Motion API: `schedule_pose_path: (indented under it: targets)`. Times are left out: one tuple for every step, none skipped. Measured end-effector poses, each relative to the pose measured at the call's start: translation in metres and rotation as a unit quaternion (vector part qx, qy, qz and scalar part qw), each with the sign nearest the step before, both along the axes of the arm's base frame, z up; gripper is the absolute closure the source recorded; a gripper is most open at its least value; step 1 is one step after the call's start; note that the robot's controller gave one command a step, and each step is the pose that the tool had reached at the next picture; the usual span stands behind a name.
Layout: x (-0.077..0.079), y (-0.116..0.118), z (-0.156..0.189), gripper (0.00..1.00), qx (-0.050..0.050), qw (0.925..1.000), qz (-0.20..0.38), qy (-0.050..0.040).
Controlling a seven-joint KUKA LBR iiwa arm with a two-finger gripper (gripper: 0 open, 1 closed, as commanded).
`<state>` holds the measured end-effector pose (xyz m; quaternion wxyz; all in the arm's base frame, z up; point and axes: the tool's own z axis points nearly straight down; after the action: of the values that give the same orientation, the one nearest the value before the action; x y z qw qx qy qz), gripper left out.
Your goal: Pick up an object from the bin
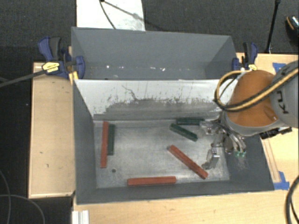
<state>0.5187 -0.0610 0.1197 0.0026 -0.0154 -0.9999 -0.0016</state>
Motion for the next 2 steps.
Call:
schedule_pose_path:
  targets:
    - [0.0183, 0.0801, -0.0519, 0.00, 0.001, 0.9996, 0.030, -0.0010]
    - [0.0192, 0.0742, -0.0491, 1.00, -0.001, 0.9996, 0.029, -0.0028]
